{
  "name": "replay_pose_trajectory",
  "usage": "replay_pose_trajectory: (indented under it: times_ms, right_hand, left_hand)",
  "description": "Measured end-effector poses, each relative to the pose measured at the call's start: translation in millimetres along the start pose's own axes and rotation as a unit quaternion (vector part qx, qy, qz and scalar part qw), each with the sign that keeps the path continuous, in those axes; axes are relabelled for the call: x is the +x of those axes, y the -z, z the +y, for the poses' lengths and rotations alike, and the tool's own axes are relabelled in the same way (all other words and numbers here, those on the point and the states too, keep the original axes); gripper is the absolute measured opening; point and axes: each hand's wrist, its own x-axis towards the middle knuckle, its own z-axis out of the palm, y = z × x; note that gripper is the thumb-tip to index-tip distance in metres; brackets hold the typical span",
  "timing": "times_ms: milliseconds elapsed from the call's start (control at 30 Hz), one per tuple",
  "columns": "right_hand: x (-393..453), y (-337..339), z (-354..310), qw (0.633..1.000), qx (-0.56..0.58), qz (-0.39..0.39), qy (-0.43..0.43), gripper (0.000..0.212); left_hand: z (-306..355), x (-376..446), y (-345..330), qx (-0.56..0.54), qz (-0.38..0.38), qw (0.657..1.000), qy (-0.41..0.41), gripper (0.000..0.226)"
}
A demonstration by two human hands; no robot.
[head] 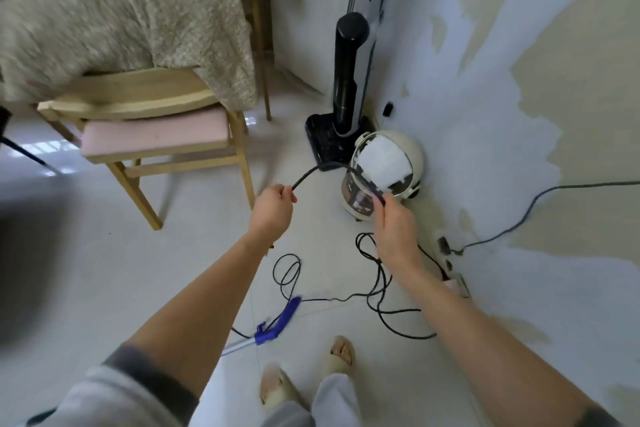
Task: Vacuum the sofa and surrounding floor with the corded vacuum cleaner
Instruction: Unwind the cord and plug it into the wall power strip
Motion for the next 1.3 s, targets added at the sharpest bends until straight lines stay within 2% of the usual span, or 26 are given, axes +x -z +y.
replay_pose_trajectory:
  times_ms: [67, 100, 133, 200, 233, 267, 300, 367, 400, 433, 500, 567, 600, 633, 700, 733, 767, 867, 900, 933, 967, 1000, 1033, 1067, 1167, 1300]
  right_hand:
    - [-12, 11, 5, 0.964, -0.191, -0.179, 0.049, 0.033]
    - [-8, 25, 7, 0.944, -0.249, -0.211, 0.042, 0.032]
    - [4, 41, 7, 0.945, -0.27, -0.183, 0.019, 0.028]
    - [29, 70, 4, 0.99, -0.134, 0.024, 0.034, 0.021]
    - [34, 78, 2, 0.994, -0.06, 0.079, 0.036, 0.021]
    - [30, 84, -2, 0.996, -0.045, 0.062, 0.045, 0.023]
    - [21, 78, -1, 0.997, -0.071, -0.023, 0.028, 0.026]
    - [-10, 65, 25, 0.944, -0.218, -0.246, -0.021, 0.034]
    - [-14, 69, 36, 0.94, -0.232, -0.248, -0.024, 0.034]
    - [-8, 80, 40, 0.963, -0.188, -0.187, -0.041, 0.033]
    - [10, 112, 32, 0.998, -0.041, 0.009, -0.036, 0.025]
    - [8, 128, 23, 0.99, 0.048, 0.129, -0.002, 0.019]
    - [-1, 120, 30, 0.992, 0.043, 0.12, -0.013, 0.022]
    - [-18, 104, 39, 0.997, 0.004, 0.046, -0.056, 0.028]
    - [-46, 77, 67, 0.973, -0.132, -0.16, -0.104, 0.039]
    - [-49, 80, 73, 0.968, -0.142, -0.166, -0.121, 0.041]
    - [-43, 91, 76, 0.977, -0.109, -0.117, -0.143, 0.041]
    - [-25, 129, 66, 0.988, 0.044, 0.122, -0.089, 0.036]
    - [-25, 133, 66, 0.984, 0.064, 0.155, -0.061, 0.033]
    - [-30, 126, 72, 0.987, 0.058, 0.14, -0.059, 0.031]
    - [-39, 114, 80, 0.994, 0.024, 0.066, -0.082, 0.03]
    - [-49, 99, 95, 0.991, -0.024, -0.056, -0.122, 0.03]
    - [-58, 89, 113, 0.973, -0.06, -0.15, -0.162, 0.03]
    - [-63, 87, 127, 0.962, -0.061, -0.18, -0.194, 0.029]
    - [-54, 99, 157, 0.969, 0.035, -0.118, -0.216, 0.012]
    - [-43, 98, 175, 0.98, 0.078, -0.081, -0.163, 0.029]
  left_hand:
    - [2, -13, -7, 0.087, -0.038, 0.995, -0.003, 0.026]
    - [1, -18, -6, 0.118, -0.048, 0.992, 0.005, 0.025]
    - [0, -22, -4, 0.132, -0.057, 0.99, 0.009, 0.025]
    - [6, -26, 0, 0.127, -0.059, 0.99, -0.021, 0.027]
    - [11, -27, 2, 0.13, -0.063, 0.989, -0.042, 0.028]
    - [17, -29, 2, 0.14, -0.074, 0.986, -0.057, 0.029]
    - [23, -30, 2, 0.151, -0.081, 0.983, -0.063, 0.028]
    - [33, -36, 0, 0.168, -0.103, 0.979, -0.059, 0.028]
    - [37, -38, -2, 0.168, -0.112, 0.978, -0.058, 0.03]
    - [41, -37, -3, 0.16, -0.12, 0.978, -0.061, 0.03]
    - [51, -37, -8, 0.135, -0.131, 0.979, -0.078, 0.031]
    - [62, -39, -17, 0.112, -0.141, 0.979, -0.101, 0.03]
    - [66, -41, -24, 0.097, -0.144, 0.979, -0.108, 0.03]
    - [69, -42, -31, 0.079, -0.147, 0.98, -0.108, 0.03]
    - [70, -45, -40, 0.065, -0.143, 0.982, -0.102, 0.029]
    - [69, -46, -43, 0.069, -0.14, 0.982, -0.104, 0.029]
    - [69, -43, -47, 0.079, -0.141, 0.98, -0.114, 0.029]
    - [73, -39, -54, 0.085, -0.15, 0.975, -0.139, 0.03]
    - [74, -40, -59, 0.082, -0.154, 0.974, -0.145, 0.03]
    - [76, -42, -64, 0.083, -0.161, 0.972, -0.146, 0.03]
    - [76, -43, -69, 0.088, -0.165, 0.972, -0.143, 0.03]
    - [76, -46, -75, 0.096, -0.168, 0.972, -0.135, 0.03]
    - [75, -47, -81, 0.104, -0.173, 0.971, -0.126, 0.03]
    - [76, -48, -86, 0.111, -0.18, 0.97, -0.118, 0.03]
    - [91, -45, -104, 0.076, -0.235, 0.965, -0.085, 0.026]
    - [116, -53, -139, -0.001, -0.373, 0.928, 0.018, 0.023]
